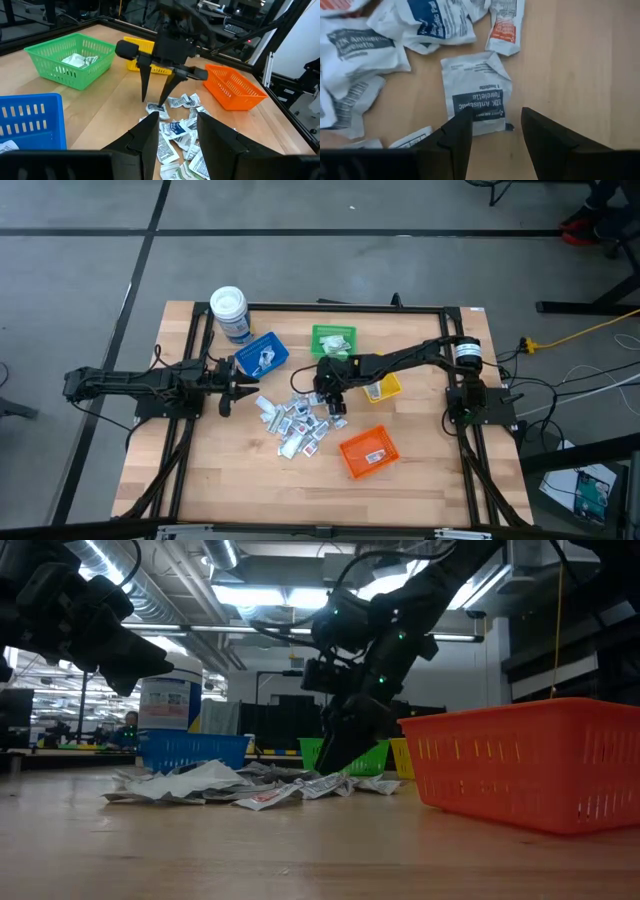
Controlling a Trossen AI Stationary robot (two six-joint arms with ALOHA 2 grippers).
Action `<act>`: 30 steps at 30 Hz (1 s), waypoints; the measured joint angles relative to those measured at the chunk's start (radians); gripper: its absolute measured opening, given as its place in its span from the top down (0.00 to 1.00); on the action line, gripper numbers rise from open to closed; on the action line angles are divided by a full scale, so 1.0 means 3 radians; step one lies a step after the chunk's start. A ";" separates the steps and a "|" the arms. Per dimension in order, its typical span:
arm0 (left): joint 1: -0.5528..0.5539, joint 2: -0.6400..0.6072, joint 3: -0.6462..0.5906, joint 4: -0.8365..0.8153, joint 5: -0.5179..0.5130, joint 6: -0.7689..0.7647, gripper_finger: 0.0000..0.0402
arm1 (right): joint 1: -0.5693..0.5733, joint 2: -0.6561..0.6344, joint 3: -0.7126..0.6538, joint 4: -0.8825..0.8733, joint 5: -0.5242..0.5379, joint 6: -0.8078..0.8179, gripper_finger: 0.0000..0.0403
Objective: Pick & Place First Aid Supplies
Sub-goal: Put the white towelette pack into the yellow bin
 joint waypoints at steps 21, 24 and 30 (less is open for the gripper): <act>0.0000 0.0000 -0.0001 0.0000 0.0000 0.0000 0.68 | 0.0001 0.0068 0.0008 -0.0049 -0.0173 0.0391 0.96; 0.0000 0.0000 -0.0001 0.0000 0.0000 0.0000 0.68 | 0.0001 0.0068 0.0009 -0.0064 -0.0176 0.0502 0.98; 0.0000 0.0000 0.0000 0.0000 0.0000 0.0000 0.68 | -0.0023 0.0056 0.0034 -0.0177 -0.0187 0.0636 0.98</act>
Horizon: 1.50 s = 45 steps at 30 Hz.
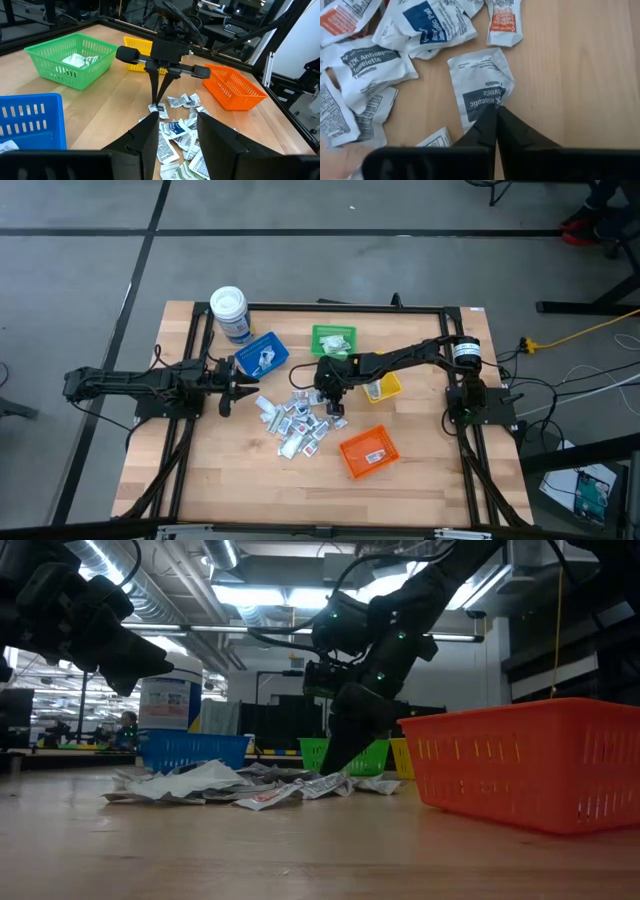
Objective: Pick & Place First Aid Supplies
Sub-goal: Put the white towelette pack into the yellow bin
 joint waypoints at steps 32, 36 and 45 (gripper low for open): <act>0.0000 0.0003 0.0000 0.0000 -0.0001 0.0000 0.68 | -0.0261 -0.0983 0.0453 -0.1319 0.0159 0.1191 1.00; 0.0001 0.0003 -0.0001 0.0000 -0.0001 0.0000 0.68 | -0.0270 -0.1173 0.0453 -0.1641 0.0427 0.1387 0.99; 0.0000 0.0003 0.0000 0.0000 0.0000 0.0000 0.68 | -0.0283 -0.1526 0.0362 -0.2141 0.0890 0.1666 0.99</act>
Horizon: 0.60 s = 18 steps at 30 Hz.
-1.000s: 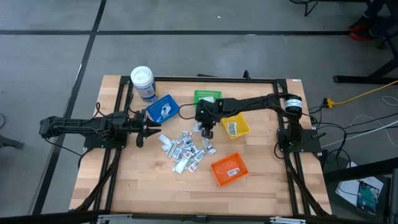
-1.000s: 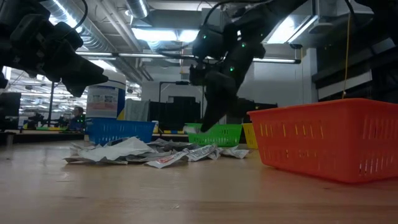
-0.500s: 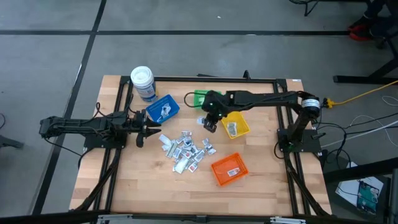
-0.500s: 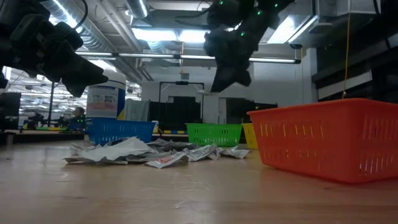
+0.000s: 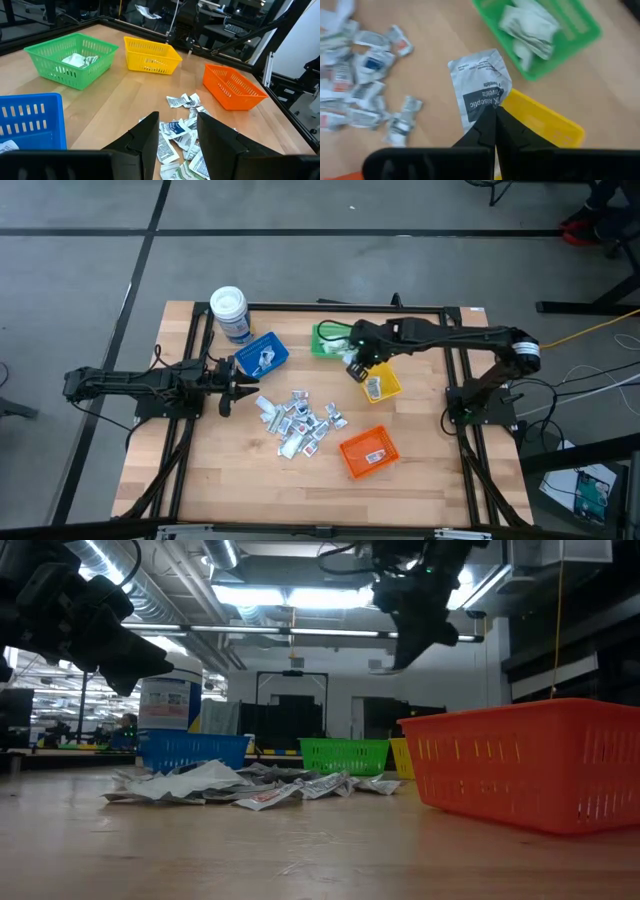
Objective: Pick & Place First Aid Supplies
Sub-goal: Put the white towelette pack into the yellow bin
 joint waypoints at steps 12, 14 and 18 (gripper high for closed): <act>0.0000 0.0000 -0.0001 0.0000 0.0000 0.0000 0.68 | -0.0028 -0.0467 -0.0822 0.0077 0.0063 0.0670 0.99; 0.0000 0.0000 0.0000 0.0000 0.0000 0.0000 0.68 | -0.0027 -0.0534 -0.0959 0.0132 0.0034 0.0798 0.99; 0.0000 0.0000 0.0000 0.0000 0.0000 0.0000 0.68 | -0.0027 -0.0593 -0.1197 0.0275 -0.0122 0.0991 0.99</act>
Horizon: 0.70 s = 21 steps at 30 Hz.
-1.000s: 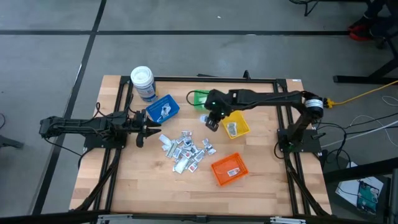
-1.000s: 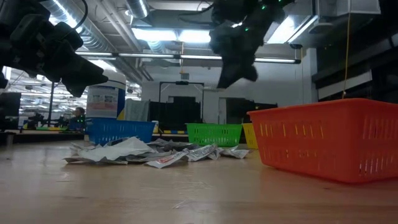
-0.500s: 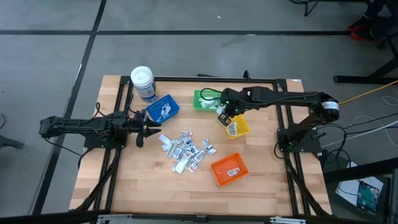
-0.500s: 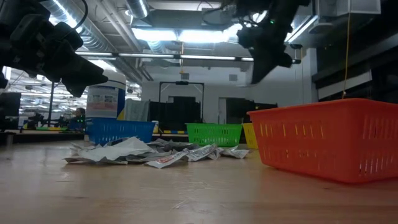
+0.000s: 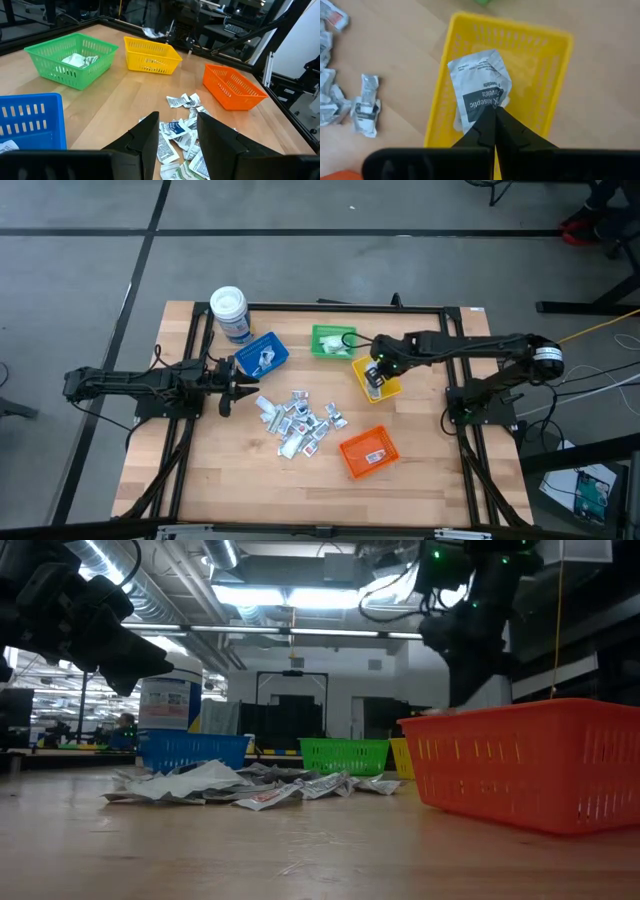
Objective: Pick & Place First Aid Supplies
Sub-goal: Put the white towelette pack into the yellow bin, then put the white ointment pack into the orange bin
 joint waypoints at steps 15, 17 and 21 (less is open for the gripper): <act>0.0000 0.0000 0.0000 0.0000 0.0000 0.0000 0.68 | 0.0010 -0.0002 -0.0283 0.0315 -0.0108 -0.0071 0.90; 0.0000 0.0000 0.0000 0.0000 0.0000 0.0000 0.68 | 0.0010 -0.0003 -0.0284 0.0348 -0.0108 -0.0092 0.85; 0.0000 0.0000 0.0000 0.0000 0.0000 0.0000 0.68 | 0.0010 -0.0003 -0.0283 0.0388 -0.0110 -0.0165 0.75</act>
